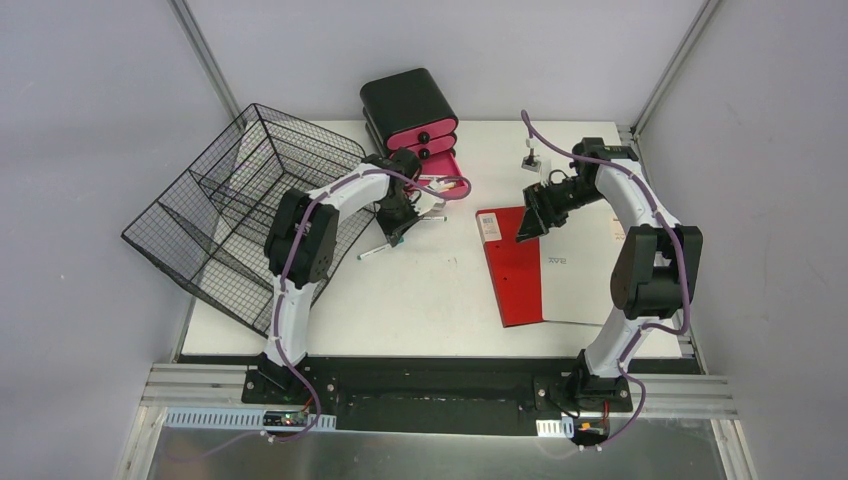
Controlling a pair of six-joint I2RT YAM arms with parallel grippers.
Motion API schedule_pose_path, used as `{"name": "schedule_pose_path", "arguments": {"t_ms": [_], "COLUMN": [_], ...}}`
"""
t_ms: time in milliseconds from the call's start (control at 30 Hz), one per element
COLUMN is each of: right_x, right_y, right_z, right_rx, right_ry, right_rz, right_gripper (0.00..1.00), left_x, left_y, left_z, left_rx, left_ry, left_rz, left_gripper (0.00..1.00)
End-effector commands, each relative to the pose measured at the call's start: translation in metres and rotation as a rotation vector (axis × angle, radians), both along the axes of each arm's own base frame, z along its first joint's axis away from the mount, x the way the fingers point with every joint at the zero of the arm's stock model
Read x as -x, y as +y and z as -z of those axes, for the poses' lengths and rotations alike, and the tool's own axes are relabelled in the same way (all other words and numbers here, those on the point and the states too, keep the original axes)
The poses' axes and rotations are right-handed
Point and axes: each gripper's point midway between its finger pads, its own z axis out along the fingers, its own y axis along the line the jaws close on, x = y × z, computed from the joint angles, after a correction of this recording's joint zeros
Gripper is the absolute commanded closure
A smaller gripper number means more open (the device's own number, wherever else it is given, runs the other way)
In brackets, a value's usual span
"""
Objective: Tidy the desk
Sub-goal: Pick up the stationery from the center of the board, then place the stationery in the drawer.
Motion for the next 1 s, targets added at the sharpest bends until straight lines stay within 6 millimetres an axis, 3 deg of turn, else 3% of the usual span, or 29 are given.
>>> {"name": "schedule_pose_path", "arguments": {"t_ms": [0,233,633,833,967], "right_x": [-0.006,-0.005,-0.005,-0.005,-0.005], "right_y": [0.002,0.002,0.002,0.003,0.003], "right_z": [-0.013,-0.013,-0.012,-0.013,-0.013], "right_rx": [-0.011,-0.011,-0.012,-0.014,-0.012], "right_ry": [-0.064,-0.062,-0.060,-0.059,-0.061], "right_rz": [-0.025,-0.027,-0.028,-0.028,-0.029], "right_gripper": [0.32,0.32,0.32,0.32,0.32], "left_x": [-0.003,-0.011,-0.029,-0.053,-0.067], "left_y": [-0.005,-0.016,-0.050,-0.053,-0.065], "left_z": [0.000,-0.021,-0.102,-0.106,-0.119], "left_rx": [0.026,0.107,0.500,0.527,0.610], "left_ry": [0.012,-0.072,-0.424,-0.545,-0.640], "left_rz": [0.008,0.005,0.029,-0.019,-0.032], "left_gripper": [1.00,1.00,1.00,1.00,1.00]}}
